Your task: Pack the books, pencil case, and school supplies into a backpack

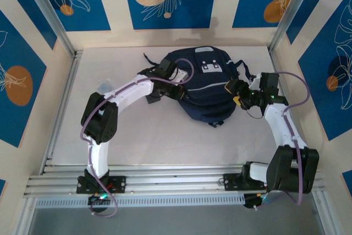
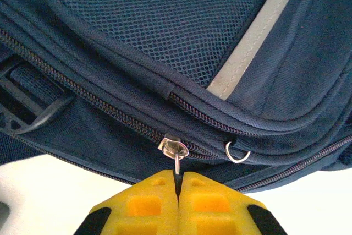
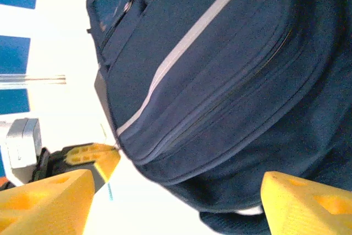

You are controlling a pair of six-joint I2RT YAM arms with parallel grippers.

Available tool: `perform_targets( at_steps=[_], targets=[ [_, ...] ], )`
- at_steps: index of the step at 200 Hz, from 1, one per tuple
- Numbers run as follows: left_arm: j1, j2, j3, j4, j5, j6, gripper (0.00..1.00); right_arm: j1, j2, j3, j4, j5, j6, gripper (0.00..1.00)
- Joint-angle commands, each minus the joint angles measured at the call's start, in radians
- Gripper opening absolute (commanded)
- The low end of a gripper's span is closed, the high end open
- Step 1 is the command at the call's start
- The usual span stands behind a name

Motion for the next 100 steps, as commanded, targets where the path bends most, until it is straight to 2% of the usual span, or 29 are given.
perform_targets(
  at_steps=[1, 40, 59, 78, 83, 87, 100],
  targets=[
    [-0.044, -0.055, 0.041, 0.039, 0.021, -0.055, 0.00, 0.053, -0.023, -0.083, 0.086, -0.071, 0.174, 0.80],
    [-0.085, -0.069, 0.002, 0.080, 0.033, -0.105, 0.00, 0.206, 0.043, -0.107, 0.193, 0.005, 0.279, 0.79],
    [-0.099, -0.073, -0.013, 0.086, 0.037, -0.110, 0.00, 0.240, 0.114, -0.109, 0.264, 0.019, 0.316, 0.79],
    [-0.108, -0.082, -0.033, 0.087, 0.030, -0.094, 0.00, 0.262, 0.201, -0.089, 0.299, 0.083, 0.322, 0.77],
    [-0.107, -0.085, -0.041, 0.087, 0.025, -0.089, 0.00, 0.262, 0.227, -0.084, 0.314, 0.092, 0.324, 0.72],
    [-0.107, -0.090, -0.047, 0.086, 0.019, -0.085, 0.00, 0.265, 0.243, -0.081, 0.328, 0.101, 0.324, 0.65],
    [-0.106, -0.099, -0.068, 0.080, -0.002, -0.074, 0.00, 0.265, 0.293, -0.071, 0.361, 0.136, 0.328, 0.29]
  ],
)
